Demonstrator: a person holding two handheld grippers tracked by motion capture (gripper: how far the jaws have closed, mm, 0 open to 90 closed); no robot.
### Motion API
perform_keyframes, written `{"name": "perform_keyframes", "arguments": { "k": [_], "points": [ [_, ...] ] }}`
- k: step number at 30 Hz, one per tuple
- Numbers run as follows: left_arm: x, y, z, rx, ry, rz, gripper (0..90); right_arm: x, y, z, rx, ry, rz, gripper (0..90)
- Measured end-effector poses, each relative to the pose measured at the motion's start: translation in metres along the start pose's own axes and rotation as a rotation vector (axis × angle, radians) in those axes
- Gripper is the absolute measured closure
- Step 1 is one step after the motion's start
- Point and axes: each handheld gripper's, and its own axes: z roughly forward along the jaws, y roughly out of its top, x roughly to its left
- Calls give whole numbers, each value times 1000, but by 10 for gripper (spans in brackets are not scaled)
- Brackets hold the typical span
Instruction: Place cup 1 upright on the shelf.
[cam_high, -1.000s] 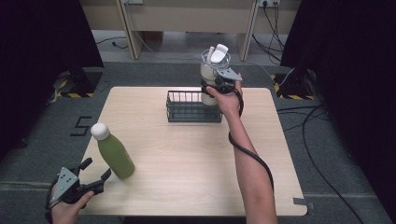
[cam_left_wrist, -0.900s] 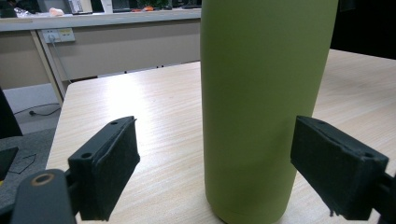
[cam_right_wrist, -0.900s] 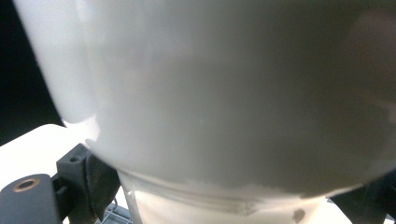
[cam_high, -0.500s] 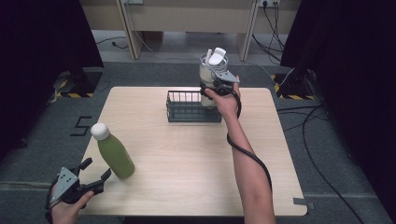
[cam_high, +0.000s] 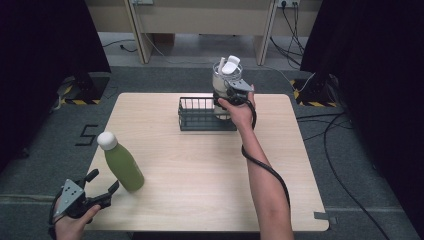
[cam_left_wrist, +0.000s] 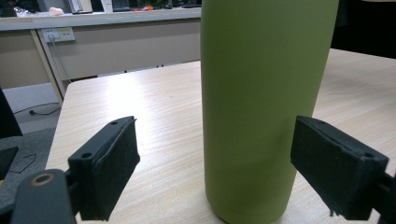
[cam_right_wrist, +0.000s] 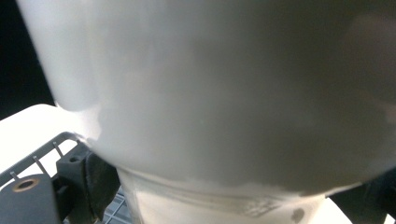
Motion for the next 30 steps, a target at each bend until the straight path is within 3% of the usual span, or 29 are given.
{"name": "perform_keyframes", "arguments": {
  "k": [13, 27, 30],
  "points": [
    [0, 0, 0, 1, -1, 0, 142, 1, -8, 2, 12, 0, 6, 101],
    [0, 0, 0, 2, -1, 1, 142, 3, -14, 0, -15, 0, -9, 92],
    [0, 0, 0, 3, 0, 2, 142, 5, -14, 0, -23, 7, -1, 54]
  ]
}}
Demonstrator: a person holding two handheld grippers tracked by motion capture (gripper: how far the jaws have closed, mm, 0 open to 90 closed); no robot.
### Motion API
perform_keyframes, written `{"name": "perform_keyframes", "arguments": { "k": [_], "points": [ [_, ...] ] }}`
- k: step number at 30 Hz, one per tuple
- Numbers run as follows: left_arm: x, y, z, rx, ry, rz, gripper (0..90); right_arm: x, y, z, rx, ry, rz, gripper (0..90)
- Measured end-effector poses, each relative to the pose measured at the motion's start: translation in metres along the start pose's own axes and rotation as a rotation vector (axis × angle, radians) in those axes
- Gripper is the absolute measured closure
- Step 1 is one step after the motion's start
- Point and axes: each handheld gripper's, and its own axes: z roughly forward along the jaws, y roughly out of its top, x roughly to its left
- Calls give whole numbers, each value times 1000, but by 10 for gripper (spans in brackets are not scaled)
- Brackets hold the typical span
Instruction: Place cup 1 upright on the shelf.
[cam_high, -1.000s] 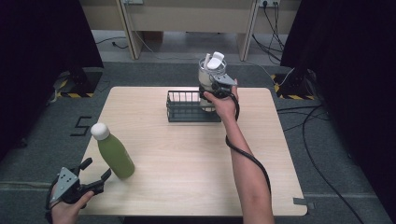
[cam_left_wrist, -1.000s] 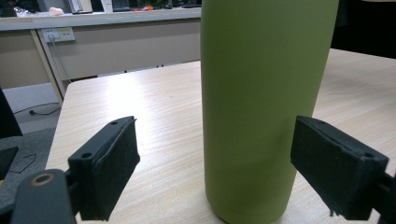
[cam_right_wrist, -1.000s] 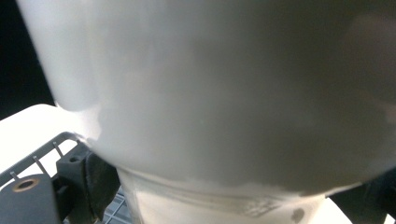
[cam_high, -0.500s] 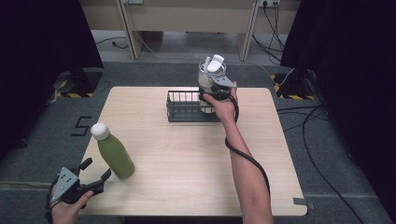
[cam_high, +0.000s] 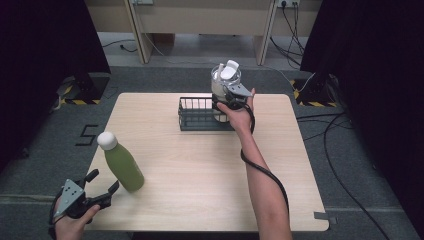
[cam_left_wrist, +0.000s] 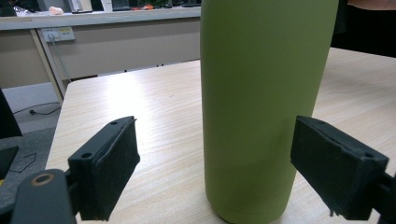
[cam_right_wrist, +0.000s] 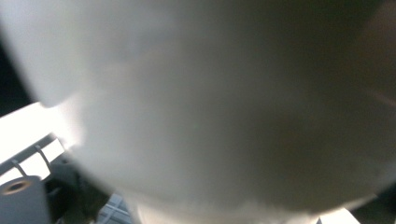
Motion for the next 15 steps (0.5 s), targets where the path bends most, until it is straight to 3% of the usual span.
{"name": "perform_keyframes", "arguments": {
  "k": [4, 15],
  "points": [
    [0, 0, 0, 0, 0, 1, 142, 3, 2, -1, -1, 5, -16, 4],
    [0, 0, 0, 0, 1, 2, 142, 1, 6, -11, 3, 13, -29, 1]
  ]
}}
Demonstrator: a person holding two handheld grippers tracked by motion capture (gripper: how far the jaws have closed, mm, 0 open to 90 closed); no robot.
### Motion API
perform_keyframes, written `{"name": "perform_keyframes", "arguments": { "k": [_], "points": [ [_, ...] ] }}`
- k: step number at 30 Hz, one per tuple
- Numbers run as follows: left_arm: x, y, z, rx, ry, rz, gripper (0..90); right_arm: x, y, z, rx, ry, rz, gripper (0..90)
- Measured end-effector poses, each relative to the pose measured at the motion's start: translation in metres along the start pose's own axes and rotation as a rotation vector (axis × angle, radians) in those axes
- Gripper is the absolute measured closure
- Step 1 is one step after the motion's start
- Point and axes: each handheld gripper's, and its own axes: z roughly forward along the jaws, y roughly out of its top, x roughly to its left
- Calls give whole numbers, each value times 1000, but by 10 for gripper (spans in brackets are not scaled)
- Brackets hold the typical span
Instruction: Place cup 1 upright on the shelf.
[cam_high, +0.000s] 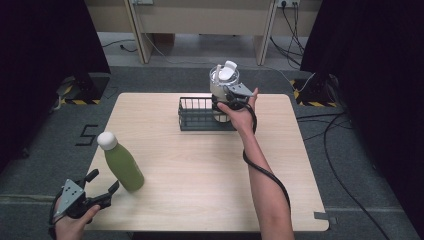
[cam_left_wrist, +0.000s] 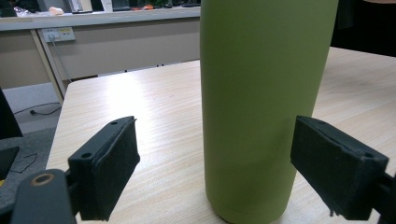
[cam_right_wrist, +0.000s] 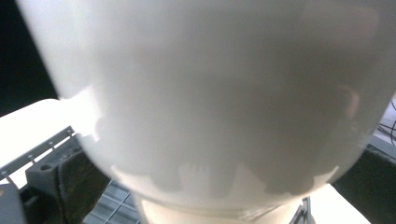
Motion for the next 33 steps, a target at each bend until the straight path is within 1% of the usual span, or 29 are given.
{"name": "perform_keyframes", "arguments": {
  "k": [4, 12, 17, 25, 28, 30, 33],
  "points": [
    [0, 0, 0, -1, 0, 1, 142, 0, -1, -4, 5, 11, 8, 1],
    [-1, 0, 0, -3, -3, 3, 142, 1, -5, -15, 17, 23, -6, 1],
    [-1, 0, 0, -4, -5, 3, 142, 1, -7, -25, 18, 32, -8, 1],
    [-1, 1, -1, -7, -3, 6, 142, -1, -13, -41, 20, 31, -12, 1],
    [-1, 1, -1, -8, -1, 5, 143, -2, -16, -47, 20, 34, -8, 1],
    [-1, 1, -1, -8, -2, 7, 142, -2, -18, -52, 20, 38, 2, 1],
    [-1, 1, -1, -9, -2, 7, 142, -3, -21, -58, 22, 41, 0, 2]
  ]
}}
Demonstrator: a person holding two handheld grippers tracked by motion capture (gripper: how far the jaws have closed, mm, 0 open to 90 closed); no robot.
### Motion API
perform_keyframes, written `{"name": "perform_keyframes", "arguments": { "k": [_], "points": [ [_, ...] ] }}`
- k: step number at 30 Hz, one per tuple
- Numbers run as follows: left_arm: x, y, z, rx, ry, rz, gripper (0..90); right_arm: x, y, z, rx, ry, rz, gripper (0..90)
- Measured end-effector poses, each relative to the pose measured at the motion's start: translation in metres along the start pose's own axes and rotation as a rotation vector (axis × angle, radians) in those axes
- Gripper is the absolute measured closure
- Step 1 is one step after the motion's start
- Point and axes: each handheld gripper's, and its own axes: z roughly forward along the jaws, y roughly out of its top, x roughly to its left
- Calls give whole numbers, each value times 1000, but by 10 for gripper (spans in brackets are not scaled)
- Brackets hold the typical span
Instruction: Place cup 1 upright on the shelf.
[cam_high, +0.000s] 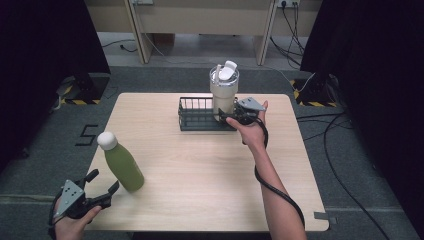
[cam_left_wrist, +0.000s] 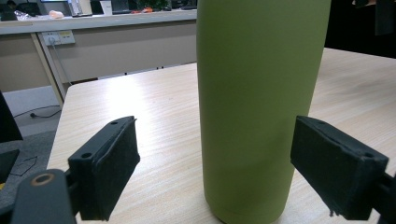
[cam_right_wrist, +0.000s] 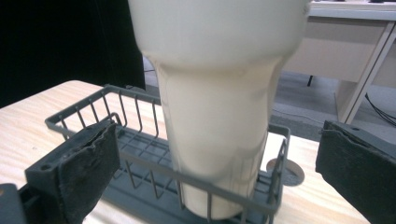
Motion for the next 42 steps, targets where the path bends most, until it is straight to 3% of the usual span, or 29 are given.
{"name": "perform_keyframes", "arguments": {
  "k": [15, 42],
  "points": [
    [-1, 0, 0, -2, 1, 5, 142, -7, -24, -39, 23, -3, 16, 10],
    [-2, 1, 0, -14, -13, 6, 142, -26, -72, -107, 50, -72, 41, 28]
  ]
}}
